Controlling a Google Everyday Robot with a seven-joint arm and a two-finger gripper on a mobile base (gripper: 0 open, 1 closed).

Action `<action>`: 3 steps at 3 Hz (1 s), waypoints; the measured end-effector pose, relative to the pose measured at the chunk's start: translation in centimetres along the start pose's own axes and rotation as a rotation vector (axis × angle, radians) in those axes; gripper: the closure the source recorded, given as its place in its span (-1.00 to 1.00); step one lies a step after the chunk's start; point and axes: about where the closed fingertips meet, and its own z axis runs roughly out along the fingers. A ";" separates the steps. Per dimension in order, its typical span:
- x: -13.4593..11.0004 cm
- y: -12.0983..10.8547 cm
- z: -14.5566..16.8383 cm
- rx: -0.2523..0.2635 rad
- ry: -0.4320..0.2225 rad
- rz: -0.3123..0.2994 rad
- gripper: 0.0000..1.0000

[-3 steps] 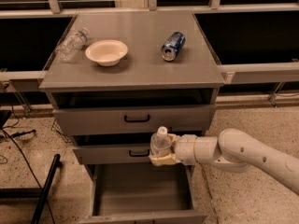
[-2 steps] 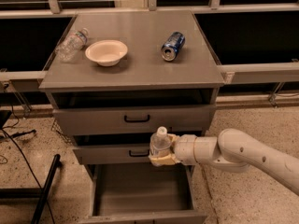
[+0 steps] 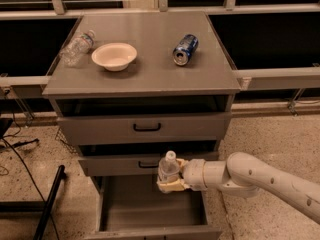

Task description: Place blue plastic bottle into bottom drawer

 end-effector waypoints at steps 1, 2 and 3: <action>3.5 1.2 2.3 -0.027 -0.019 0.016 1.00; 7.4 2.2 5.5 -0.038 -0.047 -0.009 1.00; 10.7 3.1 8.0 -0.042 -0.063 -0.083 1.00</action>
Offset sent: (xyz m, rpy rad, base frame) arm -0.0151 0.0262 -0.1288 0.0649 -0.0093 0.0526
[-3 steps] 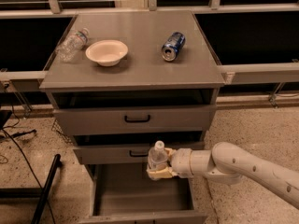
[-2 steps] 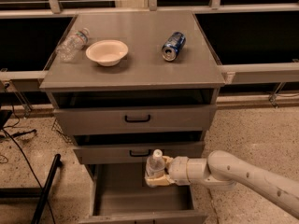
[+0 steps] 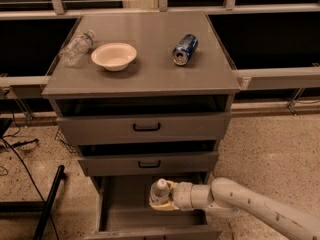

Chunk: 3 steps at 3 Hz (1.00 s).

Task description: Place blue plastic bottle into bottom drawer

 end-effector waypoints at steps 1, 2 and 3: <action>0.0 0.0 0.0 0.000 0.000 0.000 1.00; 1.1 -0.6 0.2 0.009 -0.004 -0.026 1.00; 2.8 -1.7 1.1 0.011 -0.005 -0.060 1.00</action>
Offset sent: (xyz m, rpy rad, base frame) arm 0.0174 -0.0130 -0.0229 -0.0099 -0.0673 -0.0023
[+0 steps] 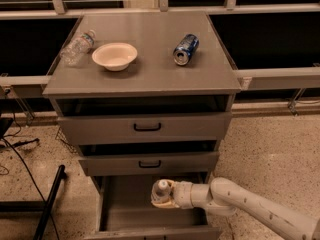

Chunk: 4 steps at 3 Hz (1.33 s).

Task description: Place blue plastic bottle into bottom drawer

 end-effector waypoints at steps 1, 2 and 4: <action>2.5 -1.2 0.9 0.007 0.021 -0.008 1.00; 5.1 -2.1 1.8 0.010 0.055 0.000 1.00; 14.5 -2.2 5.2 -0.030 0.214 0.001 1.00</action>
Offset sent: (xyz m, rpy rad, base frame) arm 0.0469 -0.0217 -0.0831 -0.0994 0.0254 -0.0420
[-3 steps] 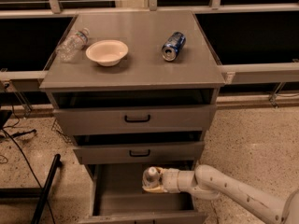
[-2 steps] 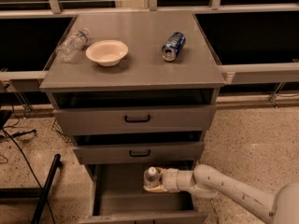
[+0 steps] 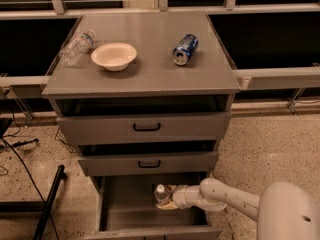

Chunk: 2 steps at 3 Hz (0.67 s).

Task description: Place blue plastic bottle into bottom drawer

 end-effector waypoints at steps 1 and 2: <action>0.2 0.1 0.2 -0.003 -0.001 0.009 1.00; 1.4 0.4 1.3 -0.020 -0.014 0.040 1.00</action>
Offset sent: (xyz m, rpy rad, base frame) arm 0.0013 -0.0034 -0.0367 0.0342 0.0804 -0.0191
